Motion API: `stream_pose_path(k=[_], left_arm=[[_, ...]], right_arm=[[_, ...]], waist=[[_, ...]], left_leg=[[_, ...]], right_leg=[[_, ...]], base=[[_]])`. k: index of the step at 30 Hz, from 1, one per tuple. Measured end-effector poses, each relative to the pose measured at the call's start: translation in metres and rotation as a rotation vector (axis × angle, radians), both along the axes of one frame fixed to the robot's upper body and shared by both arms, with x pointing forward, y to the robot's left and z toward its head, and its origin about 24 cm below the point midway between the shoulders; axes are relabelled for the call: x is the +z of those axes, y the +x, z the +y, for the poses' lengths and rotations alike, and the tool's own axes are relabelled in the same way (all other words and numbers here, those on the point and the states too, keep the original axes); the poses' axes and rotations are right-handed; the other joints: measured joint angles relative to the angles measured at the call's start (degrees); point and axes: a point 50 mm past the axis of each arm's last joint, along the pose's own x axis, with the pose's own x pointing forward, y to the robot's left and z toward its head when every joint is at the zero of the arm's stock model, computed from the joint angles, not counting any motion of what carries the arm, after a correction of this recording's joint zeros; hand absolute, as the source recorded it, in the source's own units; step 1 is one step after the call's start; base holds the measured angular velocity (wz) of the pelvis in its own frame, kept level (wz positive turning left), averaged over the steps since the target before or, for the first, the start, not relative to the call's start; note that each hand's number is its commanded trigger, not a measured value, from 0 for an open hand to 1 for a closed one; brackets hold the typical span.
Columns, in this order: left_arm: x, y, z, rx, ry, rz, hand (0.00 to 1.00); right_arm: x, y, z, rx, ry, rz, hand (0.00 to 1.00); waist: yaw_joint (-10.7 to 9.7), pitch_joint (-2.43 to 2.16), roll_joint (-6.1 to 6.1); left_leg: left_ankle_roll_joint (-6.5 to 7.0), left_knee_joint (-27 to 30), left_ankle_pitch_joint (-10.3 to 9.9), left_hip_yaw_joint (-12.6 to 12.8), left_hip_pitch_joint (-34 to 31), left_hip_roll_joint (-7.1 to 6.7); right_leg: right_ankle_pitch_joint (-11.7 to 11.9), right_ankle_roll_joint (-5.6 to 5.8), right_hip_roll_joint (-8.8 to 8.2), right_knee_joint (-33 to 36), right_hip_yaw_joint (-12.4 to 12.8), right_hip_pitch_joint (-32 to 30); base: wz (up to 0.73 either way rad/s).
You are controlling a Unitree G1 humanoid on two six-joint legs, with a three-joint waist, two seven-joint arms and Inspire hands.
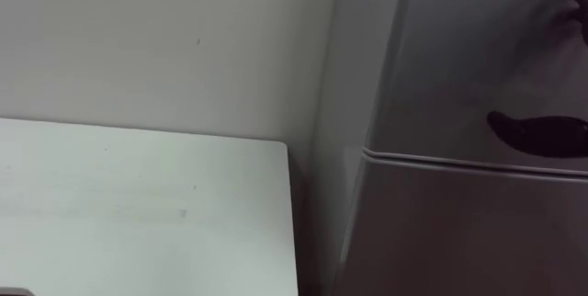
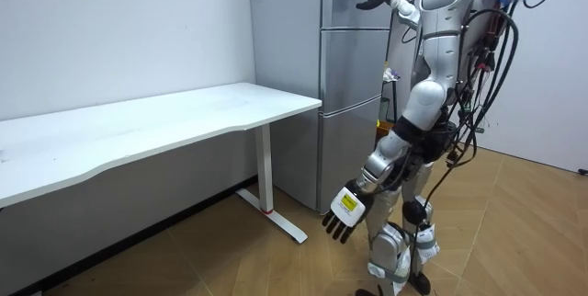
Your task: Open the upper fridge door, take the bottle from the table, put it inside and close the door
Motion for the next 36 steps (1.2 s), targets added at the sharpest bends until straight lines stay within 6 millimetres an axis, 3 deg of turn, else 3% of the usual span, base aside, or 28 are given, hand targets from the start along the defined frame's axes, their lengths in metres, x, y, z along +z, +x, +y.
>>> stream_pose_path(k=[4, 8, 12, 18, 22, 26, 31, 36], left_arm=[[-0.001, -0.007, 0.001, 0.018, -0.001, 0.022, 0.0], [-0.002, -0.02, 0.005, 0.063, 0.002, 0.052, 0.0], [-0.001, -0.028, 0.007, 0.088, 0.007, 0.065, 0.0], [0.0, -0.025, 0.01, 0.101, 0.023, 0.053, 0.0], [0.001, -0.023, 0.012, 0.104, 0.045, 0.042, 0.0], [0.002, -0.021, 0.011, 0.141, 0.054, 0.01, 0.0], [0.001, -0.019, 0.008, 0.162, 0.052, -0.001, 0.0], [-0.001, -0.022, 0.003, 0.181, 0.061, 0.006, 0.0]], right_arm=[[0.009, -0.003, -0.012, -0.038, -0.031, 0.005, 0.0], [0.018, -0.017, -0.041, -0.156, 0.006, -0.011, 0.0], [0.015, -0.029, -0.062, -0.256, 0.042, -0.034, 0.0], [0.007, -0.04, -0.074, -0.315, 0.1, -0.052, 0.0], [0.0, -0.046, -0.08, -0.323, 0.171, -0.056, 0.0], [-0.016, -0.058, -0.09, -0.349, 0.276, -0.042, 0.0], [-0.042, -0.074, -0.105, -0.407, 0.417, -0.003, 0.0], [-0.089, -0.107, -0.12, -0.542, 0.629, 0.043, 0.0]], waist=[[-0.3, -0.09, -0.15], [-0.6, -0.3, -0.51], [-1.9, -0.39, -1.0], [-3.4, 0.11, -1.57], [-3.7, 0.21, -1.8], [-3.4, 0.3, -1.39], [-3.4, 0.0, 0.01], [-3.8, 0.07, 1.19]], left_leg=[[0.08, -0.4, -0.1, 0.1, 0.1, -0.11], [0.07, -0.8, 0.0, 0.4, 0.1, -0.09], [0.06, -0.8, 0.0, 0.4, 0.1, -0.09], [0.0, -1.0, -0.1, 0.8, 0.0, 0.03], [-0.13, -1.2, -0.2, 1.3, 0.1, 0.29], [-0.18, -1.8, -0.4, 2.0, 0.7, 0.45], [-0.18, -2.2, -0.5, 2.2, 1.1, 0.44], [-0.19, -2.2, -0.4, 2.3, 1.2, 0.37]], right_leg=[[-0.1, 0.13, -0.08, -0.1, 0.2, 0.1], [-0.1, 0.15, -0.07, -0.1, 0.3, -0.3], [-0.1, 0.15, 0.02, -0.6, 0.2, -0.2], [-0.1, 0.14, 0.17, -1.0, 0.5, -0.4], [-0.1, 0.13, 0.34, -1.2, 0.7, -0.5], [-0.1, 0.12, 0.43, -1.0, 1.0, -0.5], [-0.1, 0.13, 0.45, -1.0, 1.7, -0.5], [-0.2, 0.12, 0.47, -1.1, 1.9, -0.4]], base=[[0.0], [-0.04], [0.0], [-0.01], [-0.07], [-0.08], [-0.05], [0.0]])
